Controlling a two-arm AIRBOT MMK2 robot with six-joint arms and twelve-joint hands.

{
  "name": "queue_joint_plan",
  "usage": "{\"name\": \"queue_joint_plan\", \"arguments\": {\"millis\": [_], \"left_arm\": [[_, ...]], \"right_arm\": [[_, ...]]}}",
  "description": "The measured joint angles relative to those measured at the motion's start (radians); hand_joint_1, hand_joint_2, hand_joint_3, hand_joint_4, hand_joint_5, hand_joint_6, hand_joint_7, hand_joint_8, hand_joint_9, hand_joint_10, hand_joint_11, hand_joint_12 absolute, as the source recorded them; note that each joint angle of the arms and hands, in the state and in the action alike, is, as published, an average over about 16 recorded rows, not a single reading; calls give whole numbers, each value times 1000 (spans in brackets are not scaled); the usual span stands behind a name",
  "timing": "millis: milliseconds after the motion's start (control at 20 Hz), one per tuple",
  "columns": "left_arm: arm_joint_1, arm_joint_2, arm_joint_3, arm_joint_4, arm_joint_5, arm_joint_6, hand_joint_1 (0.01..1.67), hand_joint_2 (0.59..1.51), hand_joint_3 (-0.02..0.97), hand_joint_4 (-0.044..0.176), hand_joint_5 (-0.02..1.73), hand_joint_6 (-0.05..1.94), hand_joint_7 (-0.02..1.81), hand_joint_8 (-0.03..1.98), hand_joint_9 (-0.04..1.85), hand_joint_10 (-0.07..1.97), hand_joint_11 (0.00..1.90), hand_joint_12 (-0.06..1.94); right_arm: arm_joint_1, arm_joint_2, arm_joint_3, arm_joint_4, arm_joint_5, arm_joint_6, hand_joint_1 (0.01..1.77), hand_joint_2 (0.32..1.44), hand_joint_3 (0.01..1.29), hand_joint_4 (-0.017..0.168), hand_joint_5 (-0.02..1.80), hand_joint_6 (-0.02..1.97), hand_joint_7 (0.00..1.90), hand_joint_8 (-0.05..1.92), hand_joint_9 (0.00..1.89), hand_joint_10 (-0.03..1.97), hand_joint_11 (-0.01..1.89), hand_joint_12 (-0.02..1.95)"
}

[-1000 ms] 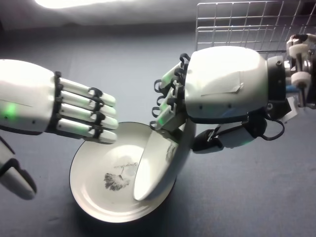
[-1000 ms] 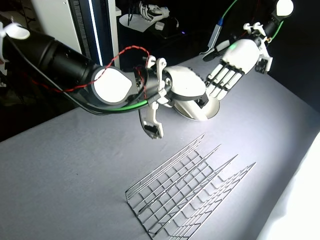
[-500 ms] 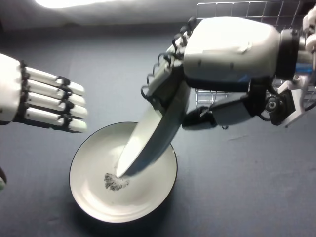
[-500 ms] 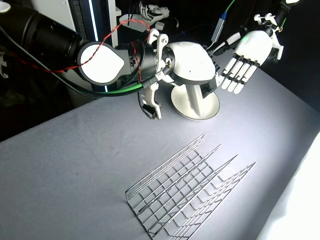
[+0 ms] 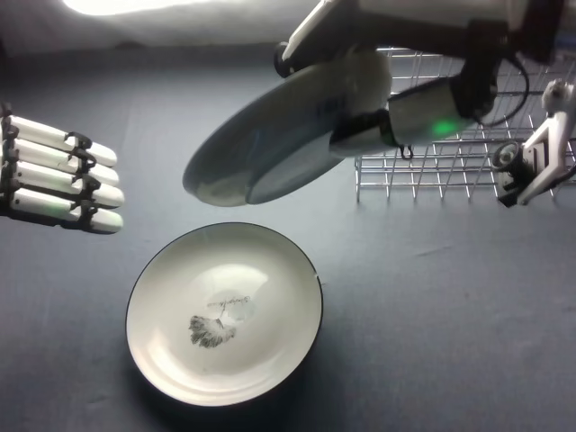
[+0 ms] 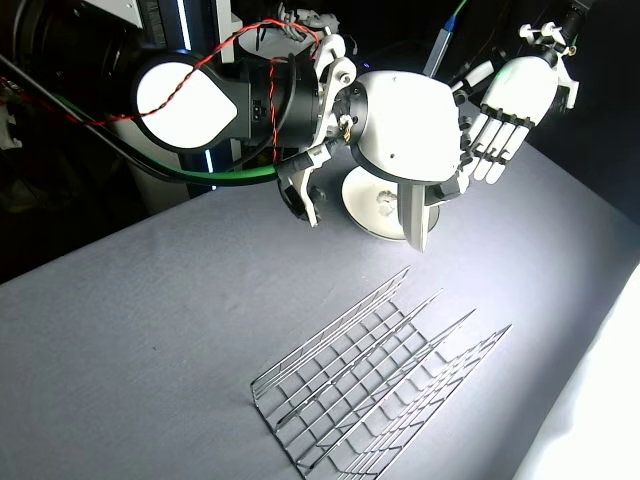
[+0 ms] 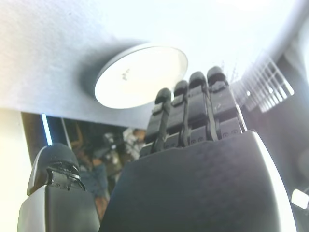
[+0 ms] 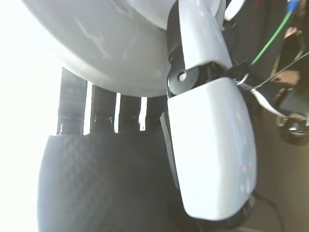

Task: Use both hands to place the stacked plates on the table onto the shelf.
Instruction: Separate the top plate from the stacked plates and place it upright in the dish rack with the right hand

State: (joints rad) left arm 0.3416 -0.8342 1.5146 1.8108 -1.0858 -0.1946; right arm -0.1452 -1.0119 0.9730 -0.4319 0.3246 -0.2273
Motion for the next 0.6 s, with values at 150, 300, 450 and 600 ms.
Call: {"name": "queue_joint_plan", "arguments": {"millis": [150,300,450,600], "left_arm": [[0,3,4,9,1,-6,13,1022,20,2,21,17,14,2,22,11,14,12],[0,5,6,18,2,-10,13,1024,20,2,21,17,14,2,22,10,14,12],[0,7,6,24,3,-12,13,1024,20,2,21,17,14,3,22,10,14,12],[0,7,6,28,3,-13,13,1023,20,2,25,17,16,3,22,10,14,13]], "right_arm": [[32,10,0,79,-47,3,1267,1052,13,-9,872,1085,956,918,1056,177,769,1019],[58,20,2,141,-83,8,1275,1051,13,-8,876,1075,957,910,1020,352,770,1022],[80,31,6,196,-115,13,1287,1048,13,-7,885,1052,967,876,983,581,782,999],[97,45,13,244,-144,17,1305,1042,13,-7,897,1024,981,831,958,746,803,1026]]}}
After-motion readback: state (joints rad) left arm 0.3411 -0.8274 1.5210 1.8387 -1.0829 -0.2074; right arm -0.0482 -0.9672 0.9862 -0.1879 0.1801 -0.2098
